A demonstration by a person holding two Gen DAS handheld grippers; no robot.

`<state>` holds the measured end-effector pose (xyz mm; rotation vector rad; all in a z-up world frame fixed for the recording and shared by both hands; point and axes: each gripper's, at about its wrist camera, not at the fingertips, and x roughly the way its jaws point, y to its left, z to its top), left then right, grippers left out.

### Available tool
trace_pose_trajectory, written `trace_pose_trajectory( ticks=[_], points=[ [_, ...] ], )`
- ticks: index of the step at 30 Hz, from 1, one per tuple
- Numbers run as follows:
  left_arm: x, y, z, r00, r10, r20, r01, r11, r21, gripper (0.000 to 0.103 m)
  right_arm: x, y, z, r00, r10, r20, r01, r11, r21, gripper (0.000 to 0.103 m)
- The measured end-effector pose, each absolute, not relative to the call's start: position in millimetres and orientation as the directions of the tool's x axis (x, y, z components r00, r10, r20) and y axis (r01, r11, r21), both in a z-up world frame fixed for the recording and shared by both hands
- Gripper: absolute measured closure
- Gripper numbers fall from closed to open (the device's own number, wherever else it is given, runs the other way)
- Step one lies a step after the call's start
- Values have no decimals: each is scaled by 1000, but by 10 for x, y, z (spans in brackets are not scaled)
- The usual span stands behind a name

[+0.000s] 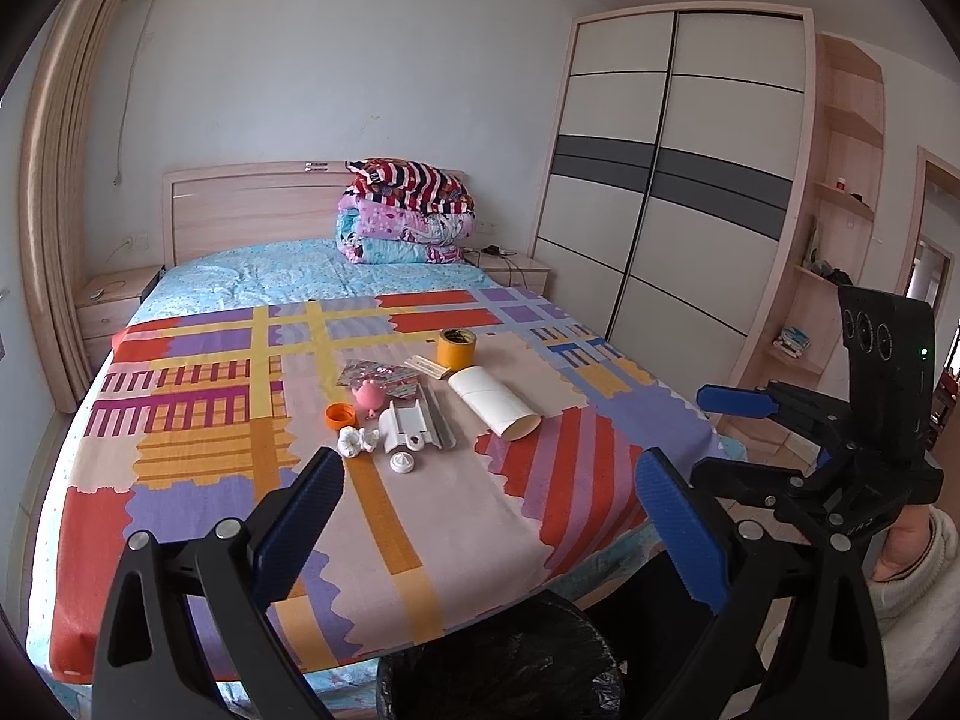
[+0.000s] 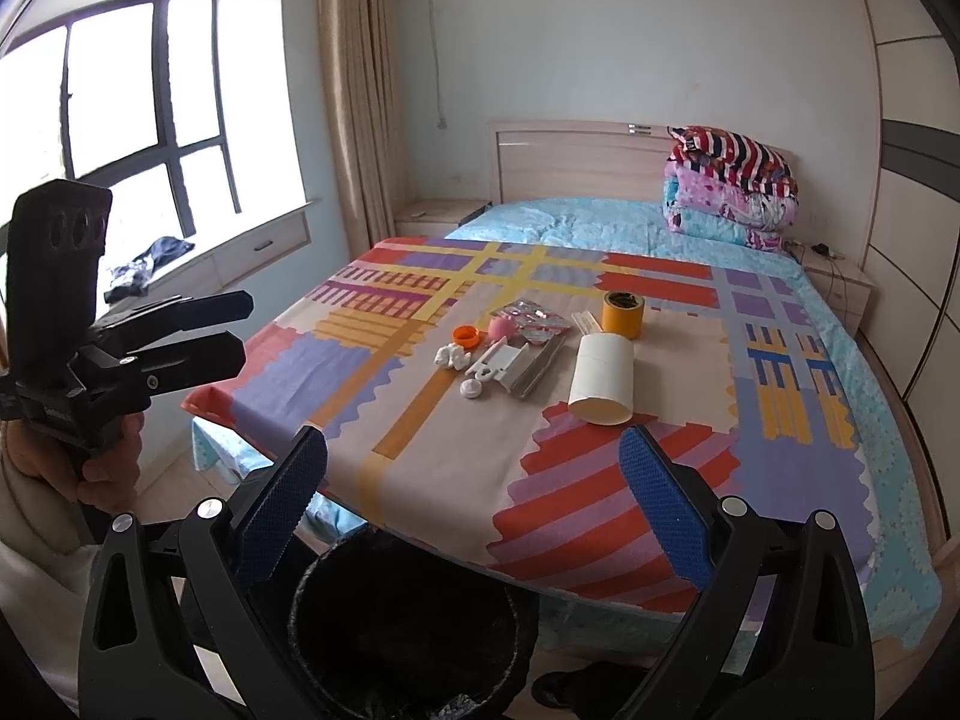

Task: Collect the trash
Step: 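Grasp the crumpled white tissue with the left tool while the right tool grasps the cardboard tube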

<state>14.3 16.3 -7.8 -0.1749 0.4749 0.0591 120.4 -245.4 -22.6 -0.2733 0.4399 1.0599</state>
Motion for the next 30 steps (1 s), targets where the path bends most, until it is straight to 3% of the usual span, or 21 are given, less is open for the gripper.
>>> trace_pose_trajectory(
  ticks=[5,10,12,18,22,25,30],
  points=[
    [276,293,-157,878,27,-478,-113,982,-152,9,1353,-2361,-232,427,765,-482,-877,481,-13,4],
    [461,451,-284,860,29,-510,-128,979,-159,14,1580,-2216,-300,425,749,-509,-869,495,3,5],
    [542,524,-346,848,28,-529,-134,977,-163,22,1656,-2148,-342,421,743,-520,-867,499,10,5],
    [791,774,-524,820,38,-571,-161,973,-167,26,1964,-1886,-527,412,717,-563,-855,518,35,5],
    [994,974,-699,790,39,-611,-183,967,-176,33,2183,-1714,-683,401,691,-602,-838,541,63,18],
    [1138,1099,-827,768,40,-639,-204,961,-184,42,2316,-1605,-779,406,674,-618,-826,560,68,22],
    [1382,1211,-992,743,32,-669,-214,958,-193,46,2485,-1443,-893,415,651,-636,-810,582,67,26]
  ],
)
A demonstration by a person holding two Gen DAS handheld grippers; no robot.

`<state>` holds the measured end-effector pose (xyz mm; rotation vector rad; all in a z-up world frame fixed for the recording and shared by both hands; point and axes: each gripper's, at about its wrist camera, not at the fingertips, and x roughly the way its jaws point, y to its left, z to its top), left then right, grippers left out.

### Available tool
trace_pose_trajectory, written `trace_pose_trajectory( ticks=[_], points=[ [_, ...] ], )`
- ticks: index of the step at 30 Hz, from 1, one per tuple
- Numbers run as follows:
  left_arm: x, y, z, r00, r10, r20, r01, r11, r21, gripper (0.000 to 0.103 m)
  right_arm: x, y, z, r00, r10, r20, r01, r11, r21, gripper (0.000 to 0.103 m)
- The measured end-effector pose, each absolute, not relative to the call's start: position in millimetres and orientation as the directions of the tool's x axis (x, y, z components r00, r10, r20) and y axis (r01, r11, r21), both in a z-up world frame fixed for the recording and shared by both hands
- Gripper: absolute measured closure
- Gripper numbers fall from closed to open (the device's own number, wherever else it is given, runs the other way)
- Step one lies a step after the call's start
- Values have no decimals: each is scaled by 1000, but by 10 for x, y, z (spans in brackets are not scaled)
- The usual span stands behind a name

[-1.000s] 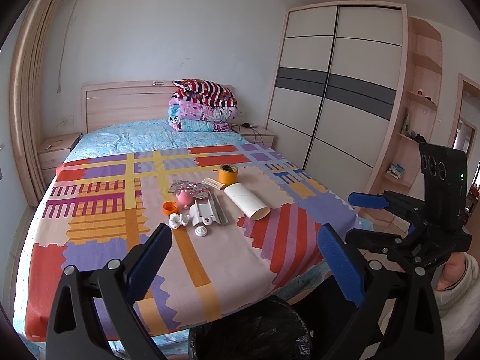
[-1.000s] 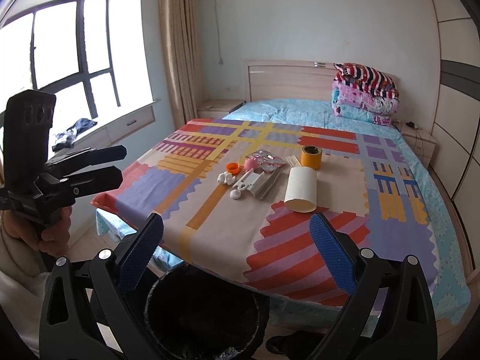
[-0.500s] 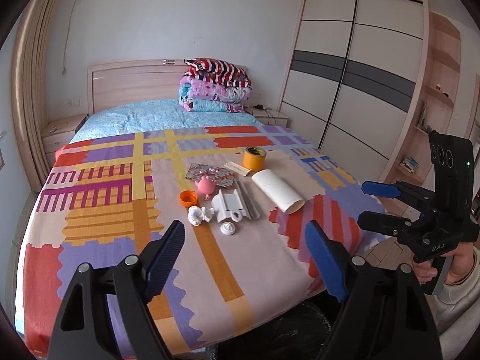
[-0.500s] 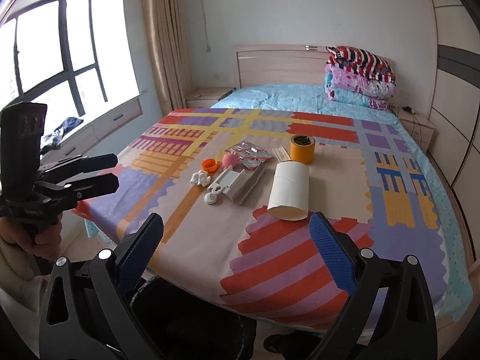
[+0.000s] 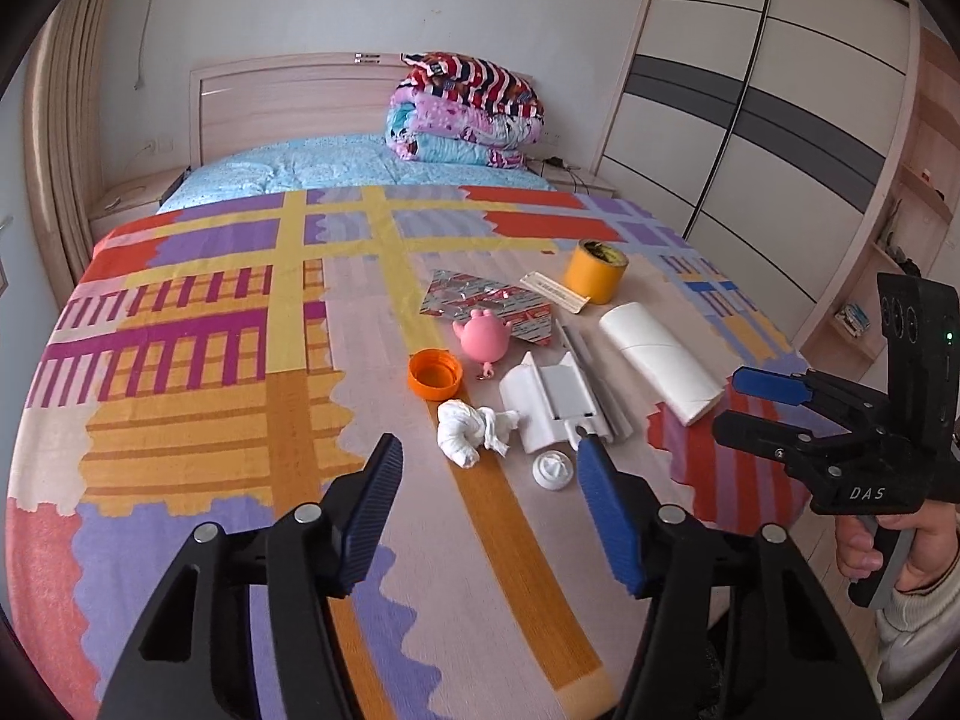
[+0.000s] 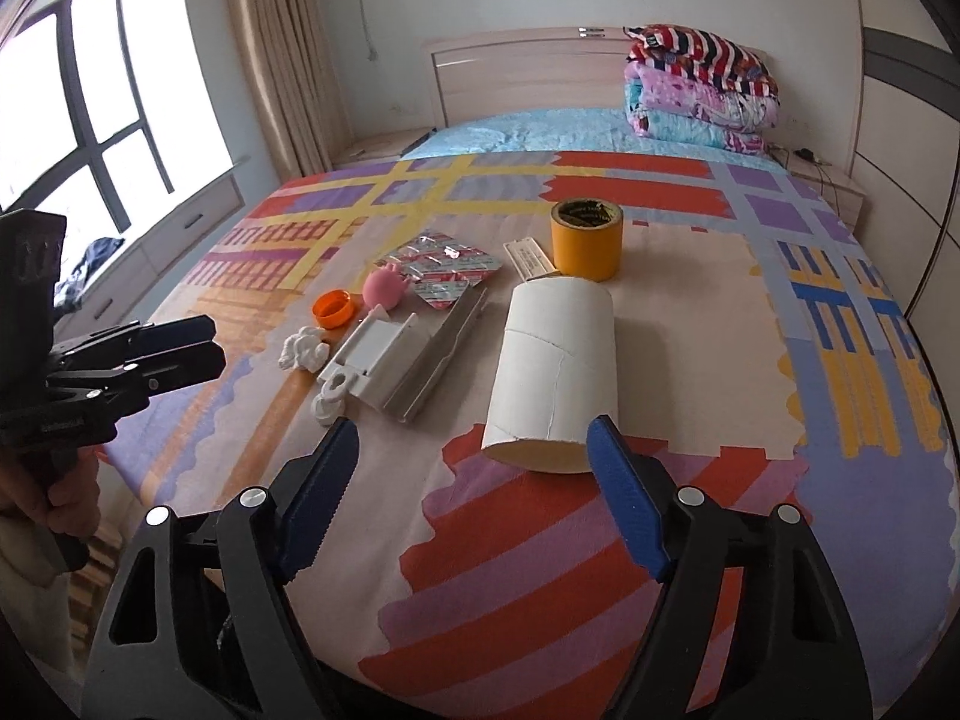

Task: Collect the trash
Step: 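Grasp the crumpled white tissue with the left tool while the right tool grasps the cardboard tube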

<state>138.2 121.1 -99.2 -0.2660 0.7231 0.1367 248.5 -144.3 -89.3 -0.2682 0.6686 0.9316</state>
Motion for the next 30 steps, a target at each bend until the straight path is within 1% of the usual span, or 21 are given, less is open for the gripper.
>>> trace_pose_trajectory(
  ticks=[4,6,8,11,13,15,18,24,30],
  points=[
    [1572,1272,-1134,716,32,-698,-232,953,-194,51,2551,-1370,-941,453,627,-634,-793,608,35,27],
    [1636,1289,-1191,702,46,-711,-249,951,-184,58,2595,-1363,-950,467,619,-631,-784,620,28,27],
    [1691,1301,-1229,700,39,-713,-247,950,-190,60,2648,-1347,-975,475,611,-633,-774,632,28,27],
    [1757,1320,-1282,689,40,-723,-253,949,-188,69,2705,-1325,-1016,485,599,-638,-765,644,23,28],
    [1794,1331,-1316,683,39,-729,-259,947,-192,72,2742,-1308,-1048,483,592,-645,-762,647,24,35],
    [1817,1321,-1332,681,39,-731,-260,946,-192,78,2773,-1297,-1084,490,584,-647,-755,656,20,39],
    [1830,1287,-1338,684,42,-728,-252,950,-182,80,2809,-1308,-1129,490,586,-645,-753,658,25,46],
    [1786,1270,-1296,697,48,-715,-257,948,-187,82,2762,-1360,-1090,501,597,-627,-756,655,19,48],
    [1570,1204,-1128,724,65,-686,-258,949,-183,83,2617,-1501,-961,514,614,-599,-762,648,11,48]
  ],
)
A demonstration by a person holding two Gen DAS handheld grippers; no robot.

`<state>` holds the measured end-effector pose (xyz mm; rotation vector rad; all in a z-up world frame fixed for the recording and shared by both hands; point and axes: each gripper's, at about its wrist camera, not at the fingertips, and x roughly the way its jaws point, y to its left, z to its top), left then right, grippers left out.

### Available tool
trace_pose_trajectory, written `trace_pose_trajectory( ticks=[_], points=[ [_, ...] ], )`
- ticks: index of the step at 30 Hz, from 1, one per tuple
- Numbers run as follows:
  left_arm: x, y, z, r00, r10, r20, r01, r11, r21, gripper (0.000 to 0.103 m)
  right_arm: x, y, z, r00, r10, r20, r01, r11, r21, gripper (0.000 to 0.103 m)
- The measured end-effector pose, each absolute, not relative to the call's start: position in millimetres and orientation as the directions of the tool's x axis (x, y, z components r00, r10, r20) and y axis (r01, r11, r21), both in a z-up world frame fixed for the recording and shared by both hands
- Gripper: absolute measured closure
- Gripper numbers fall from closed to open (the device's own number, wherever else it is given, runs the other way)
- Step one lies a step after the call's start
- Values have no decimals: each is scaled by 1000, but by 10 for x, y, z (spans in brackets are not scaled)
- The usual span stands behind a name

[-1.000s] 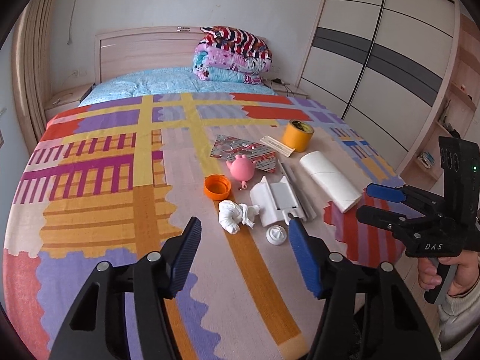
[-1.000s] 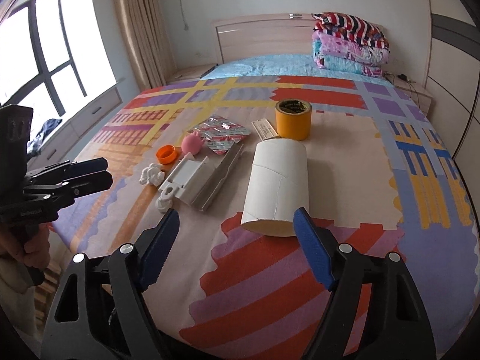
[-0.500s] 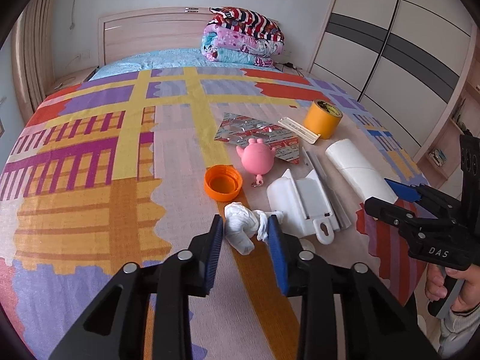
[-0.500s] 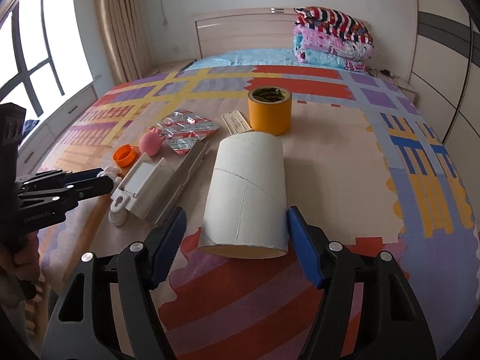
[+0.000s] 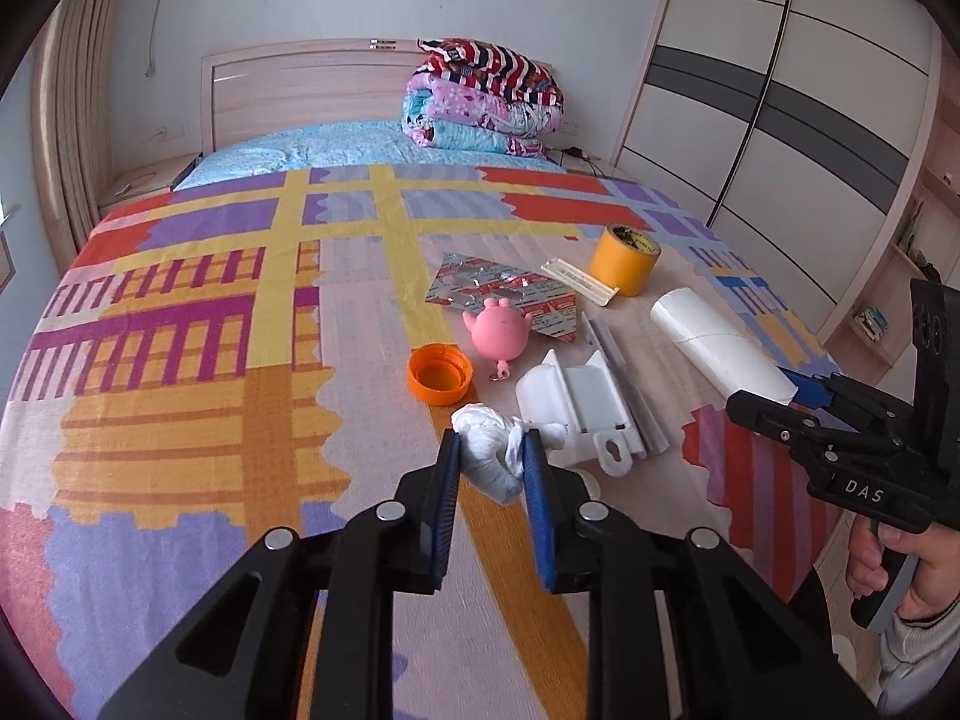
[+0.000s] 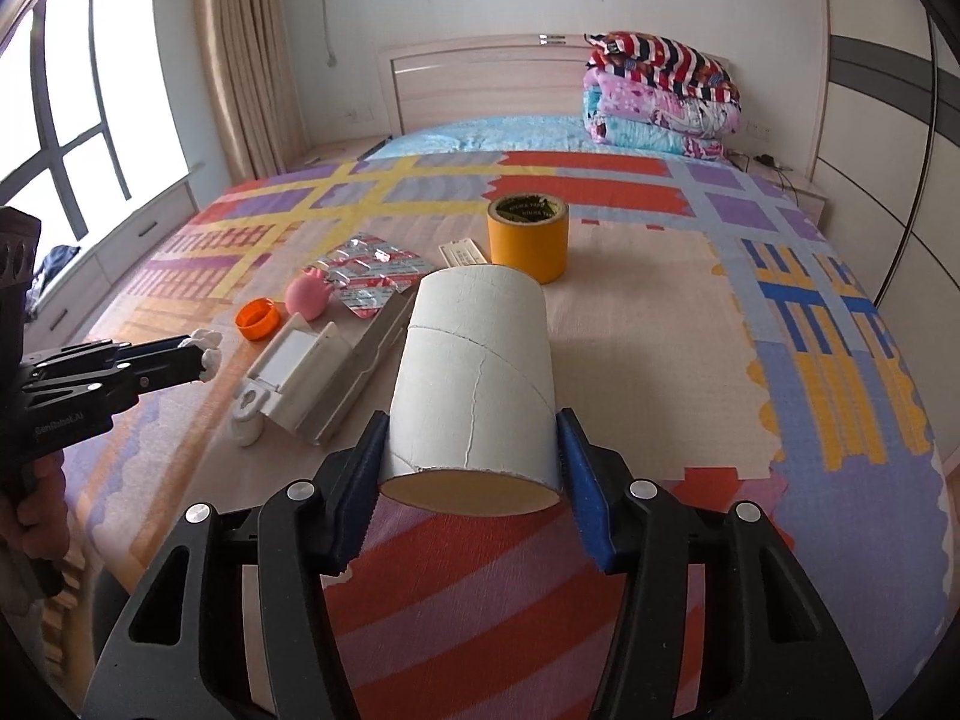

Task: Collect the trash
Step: 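Carry tissue and tube over the bin and open both tools to drop them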

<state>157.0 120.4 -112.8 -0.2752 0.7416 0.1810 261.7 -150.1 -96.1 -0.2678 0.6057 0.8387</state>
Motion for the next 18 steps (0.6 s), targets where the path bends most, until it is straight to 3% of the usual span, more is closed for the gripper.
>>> trace_pose_trajectory(
  ticks=[18],
  points=[
    [574,458,-725,774,39,-632,-174,973,-152,82,1519,-2178,-727,404,701,-587,-871,491,-13,48]
  ],
)
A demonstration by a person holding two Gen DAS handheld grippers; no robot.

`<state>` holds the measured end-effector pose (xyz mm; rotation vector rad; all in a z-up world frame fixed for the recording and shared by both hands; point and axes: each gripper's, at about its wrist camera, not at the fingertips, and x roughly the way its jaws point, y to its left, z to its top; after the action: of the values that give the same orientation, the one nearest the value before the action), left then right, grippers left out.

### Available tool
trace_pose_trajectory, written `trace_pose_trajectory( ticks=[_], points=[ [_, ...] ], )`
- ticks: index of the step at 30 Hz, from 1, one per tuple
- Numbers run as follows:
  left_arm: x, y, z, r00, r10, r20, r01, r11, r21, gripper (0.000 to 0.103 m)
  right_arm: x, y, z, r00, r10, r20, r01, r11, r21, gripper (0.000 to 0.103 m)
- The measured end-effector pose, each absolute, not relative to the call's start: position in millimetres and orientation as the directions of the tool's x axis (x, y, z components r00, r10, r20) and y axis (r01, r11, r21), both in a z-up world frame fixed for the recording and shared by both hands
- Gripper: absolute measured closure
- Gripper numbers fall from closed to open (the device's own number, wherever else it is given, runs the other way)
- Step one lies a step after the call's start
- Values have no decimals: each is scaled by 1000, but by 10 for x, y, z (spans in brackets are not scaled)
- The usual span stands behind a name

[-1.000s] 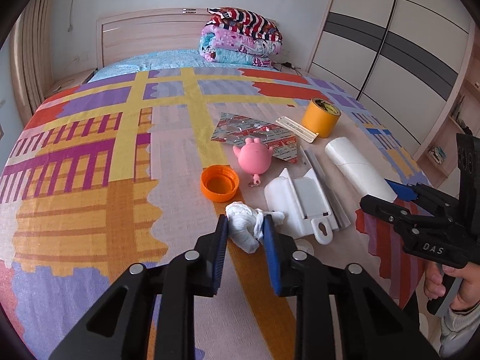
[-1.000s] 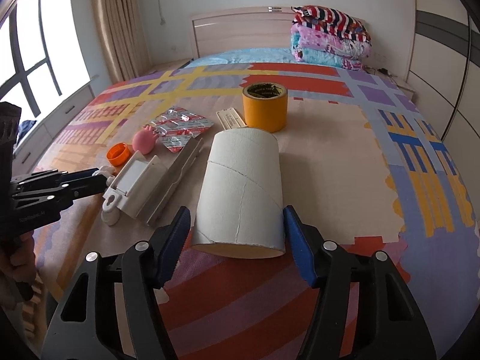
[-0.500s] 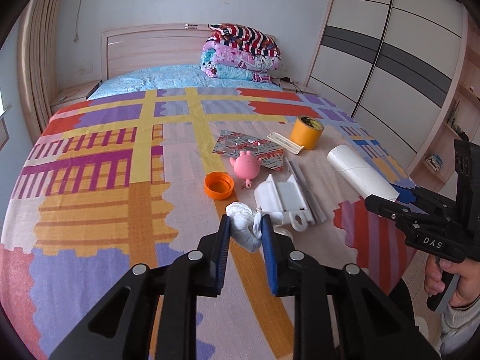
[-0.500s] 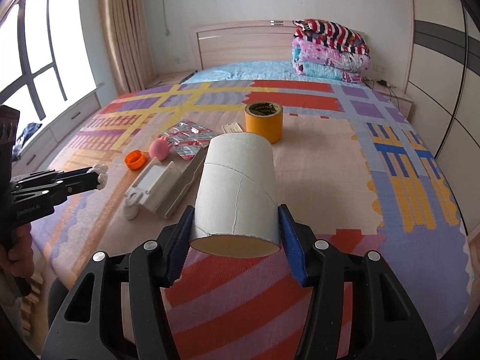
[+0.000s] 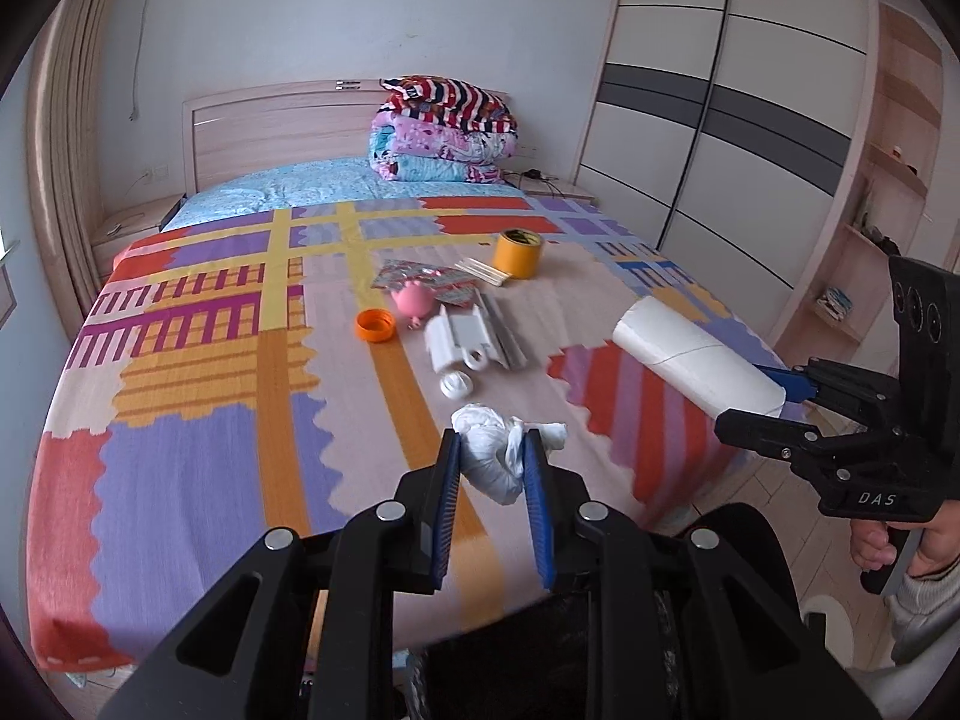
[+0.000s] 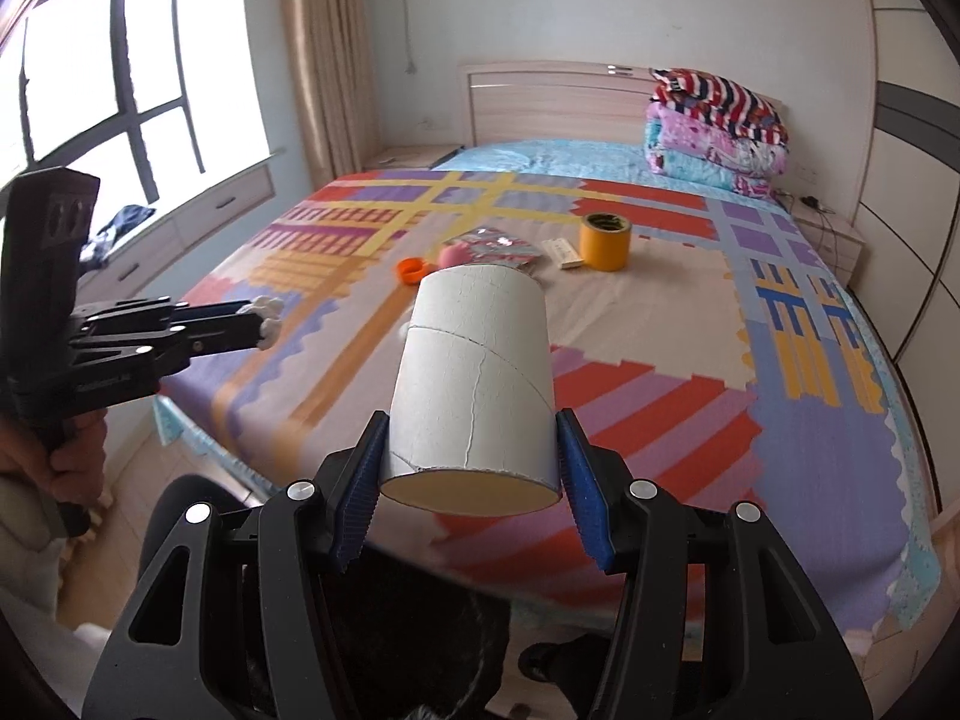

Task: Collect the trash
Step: 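Carry tissue and tube over the bin and open both tools to drop them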

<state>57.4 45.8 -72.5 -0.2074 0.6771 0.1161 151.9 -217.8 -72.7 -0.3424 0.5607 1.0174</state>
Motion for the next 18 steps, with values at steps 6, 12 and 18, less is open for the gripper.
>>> trace_pose_trajectory(
  ticks=[6,12,18],
  points=[
    [340,218,-838,750,17,-661,-136,982,-129,82,1164,-2377,-797,324,688,-650,-912,411,-20,48],
    [211,43,-1193,688,-33,-725,-95,986,-135,82,945,-2421,-1101,281,622,-731,-934,353,-58,48],
    [228,25,-1815,591,-145,-793,-89,966,-243,82,931,-2305,-1561,210,537,-817,-947,320,-34,48]
  ],
)
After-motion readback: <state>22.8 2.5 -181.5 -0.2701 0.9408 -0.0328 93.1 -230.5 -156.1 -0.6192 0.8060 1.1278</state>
